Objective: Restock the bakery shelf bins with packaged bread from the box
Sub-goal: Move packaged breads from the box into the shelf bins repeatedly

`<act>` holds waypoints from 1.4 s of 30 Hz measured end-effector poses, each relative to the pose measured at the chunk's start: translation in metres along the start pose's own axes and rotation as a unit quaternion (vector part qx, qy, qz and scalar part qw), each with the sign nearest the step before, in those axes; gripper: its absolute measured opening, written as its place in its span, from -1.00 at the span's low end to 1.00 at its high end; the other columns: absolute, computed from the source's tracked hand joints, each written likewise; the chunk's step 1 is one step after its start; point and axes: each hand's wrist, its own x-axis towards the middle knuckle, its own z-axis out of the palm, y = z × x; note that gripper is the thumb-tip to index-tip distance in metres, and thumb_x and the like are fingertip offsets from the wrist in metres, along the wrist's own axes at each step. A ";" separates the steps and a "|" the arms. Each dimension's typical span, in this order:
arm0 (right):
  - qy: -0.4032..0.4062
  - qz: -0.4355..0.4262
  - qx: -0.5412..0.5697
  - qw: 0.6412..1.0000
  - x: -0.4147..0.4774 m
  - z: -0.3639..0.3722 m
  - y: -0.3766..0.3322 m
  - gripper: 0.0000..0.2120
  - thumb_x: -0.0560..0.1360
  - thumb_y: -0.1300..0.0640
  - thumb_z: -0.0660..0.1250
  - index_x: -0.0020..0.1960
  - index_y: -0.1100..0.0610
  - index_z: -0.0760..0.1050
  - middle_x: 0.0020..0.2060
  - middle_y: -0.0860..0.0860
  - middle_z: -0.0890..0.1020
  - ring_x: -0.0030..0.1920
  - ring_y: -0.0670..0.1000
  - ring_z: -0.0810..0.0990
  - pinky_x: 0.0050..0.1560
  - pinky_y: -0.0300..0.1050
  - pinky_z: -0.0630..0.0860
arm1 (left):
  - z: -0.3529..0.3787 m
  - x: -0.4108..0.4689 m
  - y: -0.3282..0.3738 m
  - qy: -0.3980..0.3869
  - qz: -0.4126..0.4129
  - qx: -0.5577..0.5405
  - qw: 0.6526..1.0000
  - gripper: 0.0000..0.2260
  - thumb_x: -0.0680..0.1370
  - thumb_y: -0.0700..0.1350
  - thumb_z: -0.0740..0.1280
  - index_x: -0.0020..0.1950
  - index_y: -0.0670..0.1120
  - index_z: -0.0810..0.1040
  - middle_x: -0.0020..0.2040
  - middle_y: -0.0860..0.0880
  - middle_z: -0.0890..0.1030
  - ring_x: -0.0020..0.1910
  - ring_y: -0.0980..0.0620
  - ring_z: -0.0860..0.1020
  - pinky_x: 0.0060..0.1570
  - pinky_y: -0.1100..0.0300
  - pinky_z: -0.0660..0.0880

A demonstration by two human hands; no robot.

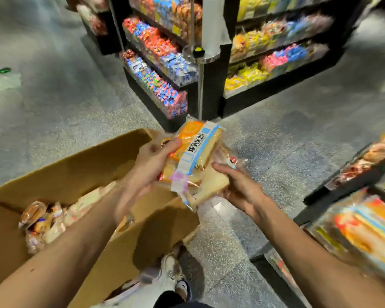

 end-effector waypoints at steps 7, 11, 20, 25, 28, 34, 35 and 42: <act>0.120 -0.142 0.083 0.979 -0.195 -0.128 -0.051 -0.66 0.23 0.03 0.56 0.00 -0.01 0.69 -0.01 0.06 0.64 -0.14 0.01 0.57 -0.17 -0.14 0.34 | 0.211 -0.092 0.048 -0.135 0.121 0.050 0.982 -0.52 0.31 0.18 0.57 0.14 0.03 0.59 -0.03 0.07 0.71 -0.07 0.10 0.67 -0.04 0.13 0.58; 0.215 -0.206 0.154 0.942 -0.285 -0.181 -0.057 -0.54 0.28 0.08 0.52 0.18 0.03 0.58 -0.05 0.07 0.68 -0.12 0.05 0.61 -0.08 -0.06 0.45 | 0.314 -0.145 0.054 -0.253 0.104 0.050 0.960 -0.81 0.47 0.04 0.50 -0.08 -0.06 0.61 -0.14 -0.04 0.71 -0.26 0.12 0.64 -0.29 0.27 0.53; 0.291 -0.269 0.257 0.881 -0.390 -0.241 -0.039 -0.80 0.44 0.10 0.34 0.03 0.13 0.60 -0.28 0.04 0.72 -0.39 -0.03 0.67 -0.42 -0.20 0.58 | 0.442 -0.208 0.031 -0.376 0.095 0.118 0.914 -0.49 0.32 0.15 0.57 0.00 -0.24 0.63 -0.06 -0.25 0.70 -0.15 -0.08 0.66 -0.11 -0.01 0.61; 0.313 -0.300 0.290 0.853 -0.395 -0.258 -0.045 -0.57 0.44 0.08 0.40 0.28 0.18 0.55 0.13 0.19 0.68 0.08 0.17 0.69 0.15 0.11 0.57 | 0.478 -0.202 0.033 -0.386 0.140 0.197 0.890 -0.51 0.41 0.21 0.50 0.24 0.04 0.52 0.09 0.01 0.61 -0.01 0.09 0.59 -0.21 0.24 0.44; 0.304 -0.324 0.298 0.845 -0.389 -0.270 -0.060 -0.60 0.52 0.02 0.35 0.28 0.19 0.54 0.15 0.21 0.67 0.08 0.18 0.69 0.25 0.18 0.51 | 0.503 -0.188 0.043 -0.414 0.145 0.239 0.866 -0.63 0.45 0.23 0.44 0.04 -0.03 0.66 -0.12 -0.01 0.72 -0.15 0.09 0.64 -0.28 0.23 0.44; 0.368 -0.332 0.273 0.824 -0.363 -0.292 -0.094 -0.48 0.39 0.05 0.45 0.31 0.20 0.53 0.16 0.23 0.66 0.17 0.25 0.64 0.04 0.11 0.62 | 0.550 -0.150 0.060 -0.479 0.152 0.293 0.813 -0.65 0.55 0.22 0.33 -0.11 -0.02 0.73 -0.23 0.08 0.72 -0.15 0.05 0.63 -0.07 0.15 0.48; 0.377 -0.330 0.274 0.821 -0.359 -0.297 -0.100 -0.47 0.37 0.09 0.46 0.31 0.21 0.53 0.16 0.25 0.65 0.16 0.25 0.64 0.00 0.10 0.63 | 0.558 -0.143 0.064 -0.484 0.153 0.298 0.809 -0.66 0.56 0.22 0.32 -0.10 0.00 0.74 -0.23 0.10 0.71 -0.16 0.07 0.63 -0.07 0.15 0.48; 0.390 -0.352 0.268 0.808 -0.355 -0.325 -0.154 -0.58 0.36 0.20 0.44 0.20 0.27 0.59 0.05 0.26 0.69 -0.11 0.18 0.73 -0.23 0.02 0.67 | 0.605 -0.123 0.105 -0.540 0.181 0.297 0.766 -0.52 0.55 0.30 0.25 -0.16 -0.10 0.63 -0.42 0.11 0.56 -0.52 0.24 0.46 -0.49 0.36 0.31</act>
